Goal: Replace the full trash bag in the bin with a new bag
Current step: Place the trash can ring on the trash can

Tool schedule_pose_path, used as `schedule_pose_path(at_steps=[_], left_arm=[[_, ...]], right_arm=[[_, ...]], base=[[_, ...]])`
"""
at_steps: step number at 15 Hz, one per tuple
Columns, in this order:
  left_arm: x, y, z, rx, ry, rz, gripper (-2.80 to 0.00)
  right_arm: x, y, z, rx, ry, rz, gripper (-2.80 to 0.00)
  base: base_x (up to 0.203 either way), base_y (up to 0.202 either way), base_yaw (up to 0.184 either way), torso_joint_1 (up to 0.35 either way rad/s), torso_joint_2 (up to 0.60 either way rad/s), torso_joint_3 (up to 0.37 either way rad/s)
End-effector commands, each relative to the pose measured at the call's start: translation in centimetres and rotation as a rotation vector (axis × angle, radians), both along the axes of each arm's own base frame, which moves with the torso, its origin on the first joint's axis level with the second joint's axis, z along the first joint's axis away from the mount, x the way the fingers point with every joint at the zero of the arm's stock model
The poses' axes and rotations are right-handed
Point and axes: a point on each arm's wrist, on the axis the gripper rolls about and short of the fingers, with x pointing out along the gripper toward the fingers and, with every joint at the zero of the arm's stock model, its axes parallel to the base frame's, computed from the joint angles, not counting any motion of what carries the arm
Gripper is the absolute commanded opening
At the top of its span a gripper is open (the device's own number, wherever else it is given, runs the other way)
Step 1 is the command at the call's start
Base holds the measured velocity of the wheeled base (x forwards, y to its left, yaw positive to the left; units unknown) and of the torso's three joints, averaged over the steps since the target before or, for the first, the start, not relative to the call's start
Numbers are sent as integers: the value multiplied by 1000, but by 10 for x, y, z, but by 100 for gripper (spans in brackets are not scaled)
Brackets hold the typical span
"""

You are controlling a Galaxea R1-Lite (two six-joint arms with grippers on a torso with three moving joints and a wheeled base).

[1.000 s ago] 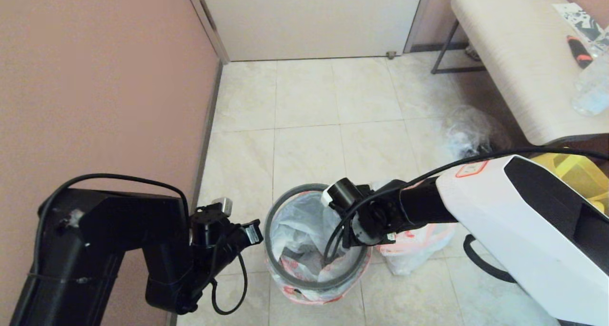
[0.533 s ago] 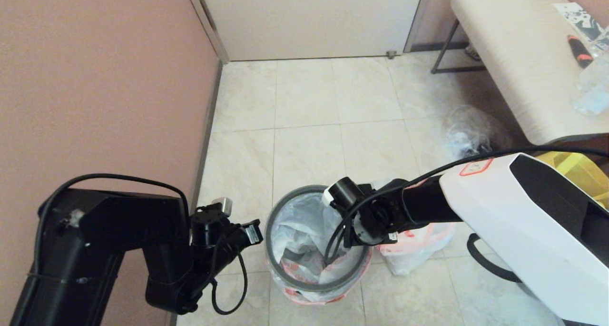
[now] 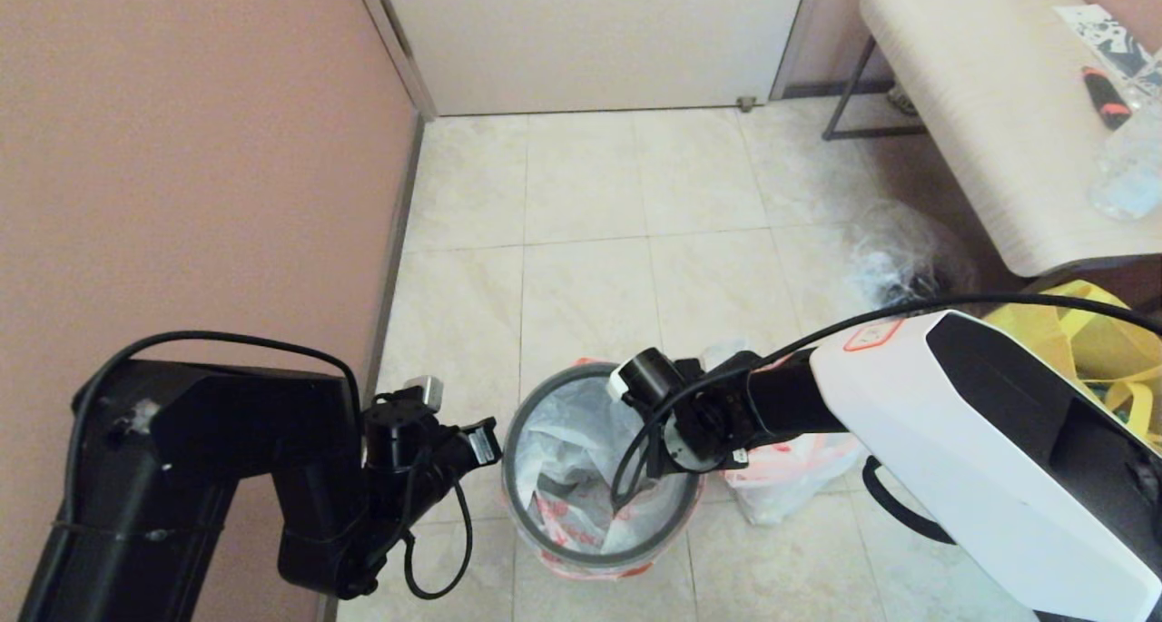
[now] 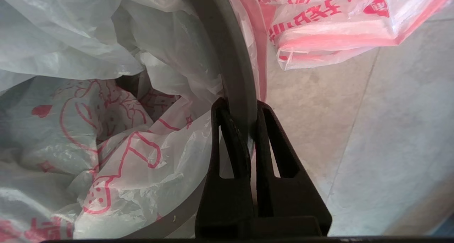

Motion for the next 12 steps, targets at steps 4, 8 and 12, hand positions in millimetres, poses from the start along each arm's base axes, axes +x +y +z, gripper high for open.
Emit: schedule_pose_path(at_steps=[4, 8, 12], left_arm=[[0, 0, 0, -3, -4, 0, -280], [0, 0, 0, -2, -4, 0, -280], [-3, 2, 4, -9, -2, -6, -280]], right_arm=[[0, 0, -4, -7, 7, -3, -280], [-2, 0, 7, 7, -9, 1, 0], [-16, -9, 41, 39, -32, 8, 0]], base=[[0, 0, 0, 0, 0, 0], [0, 0, 0, 0, 0, 0], [0, 0, 0, 0, 0, 0]])
